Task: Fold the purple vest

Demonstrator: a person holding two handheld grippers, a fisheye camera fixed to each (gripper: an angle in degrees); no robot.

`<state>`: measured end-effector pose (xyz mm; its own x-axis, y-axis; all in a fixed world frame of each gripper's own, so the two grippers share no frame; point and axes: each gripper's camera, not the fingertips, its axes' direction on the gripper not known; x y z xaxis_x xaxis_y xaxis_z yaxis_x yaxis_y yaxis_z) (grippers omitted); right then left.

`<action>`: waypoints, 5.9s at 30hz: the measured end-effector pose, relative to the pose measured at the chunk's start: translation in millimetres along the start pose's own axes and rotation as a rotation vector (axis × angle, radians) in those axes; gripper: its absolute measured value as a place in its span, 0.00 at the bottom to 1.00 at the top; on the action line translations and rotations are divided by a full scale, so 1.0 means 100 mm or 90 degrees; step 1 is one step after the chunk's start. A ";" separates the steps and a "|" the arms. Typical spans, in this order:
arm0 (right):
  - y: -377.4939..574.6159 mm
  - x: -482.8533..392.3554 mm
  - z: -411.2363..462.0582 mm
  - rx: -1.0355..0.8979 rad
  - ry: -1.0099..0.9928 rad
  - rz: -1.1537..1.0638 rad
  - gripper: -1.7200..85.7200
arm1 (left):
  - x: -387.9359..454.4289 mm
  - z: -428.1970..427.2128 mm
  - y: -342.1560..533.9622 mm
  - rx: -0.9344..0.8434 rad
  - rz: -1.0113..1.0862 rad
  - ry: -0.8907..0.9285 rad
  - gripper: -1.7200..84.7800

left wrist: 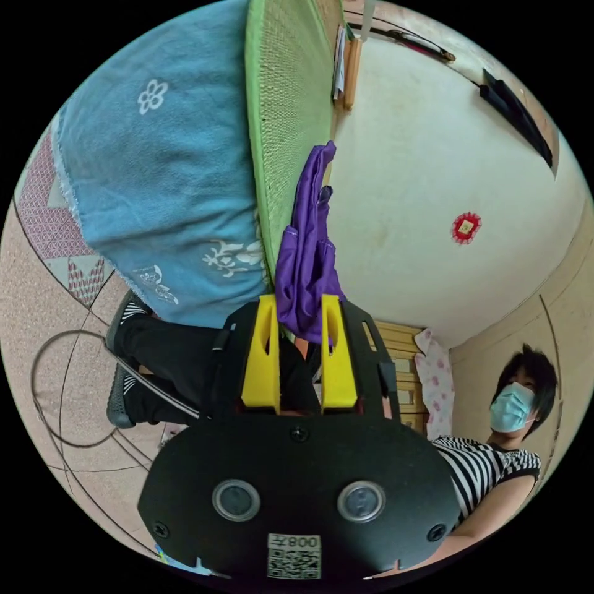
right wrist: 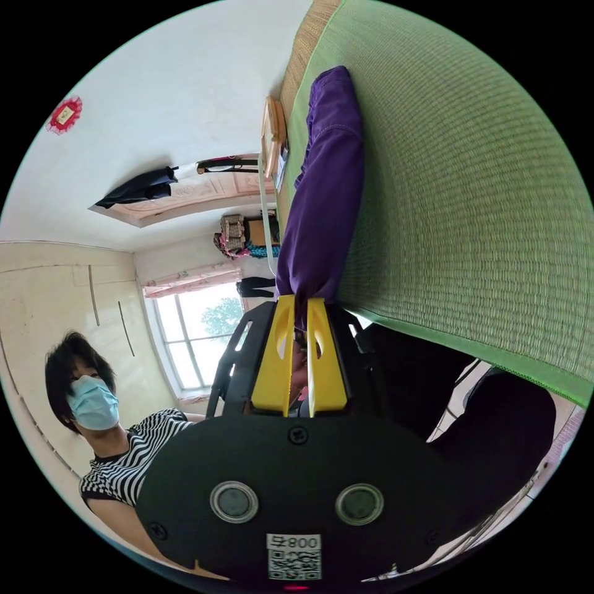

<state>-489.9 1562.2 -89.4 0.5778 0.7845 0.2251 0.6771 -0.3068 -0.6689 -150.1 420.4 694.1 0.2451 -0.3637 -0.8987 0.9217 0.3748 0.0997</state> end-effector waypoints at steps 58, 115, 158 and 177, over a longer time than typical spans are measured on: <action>1.91 1.91 -8.82 0.487 0.074 -0.357 0.03 | 6.86 7.04 3.02 -0.449 0.528 0.245 0.06; 0.87 3.87 -7.72 0.461 0.722 -0.076 0.02 | 7.84 10.56 4.51 -0.547 0.392 -0.176 0.02; 2.18 4.10 -5.70 0.488 0.622 -0.117 0.02 | 7.77 10.57 5.05 -0.671 0.592 -0.311 0.02; 2.14 3.74 -5.40 0.537 0.686 -0.083 0.02 | 6.93 8.59 5.30 -0.639 0.917 -0.564 0.02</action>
<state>117.1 1499.0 234.1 0.8584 -0.1391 0.4937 0.4979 0.4572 -0.7369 767.1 -365.7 491.1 0.8798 0.4692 0.0768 -0.4630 0.8822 -0.0856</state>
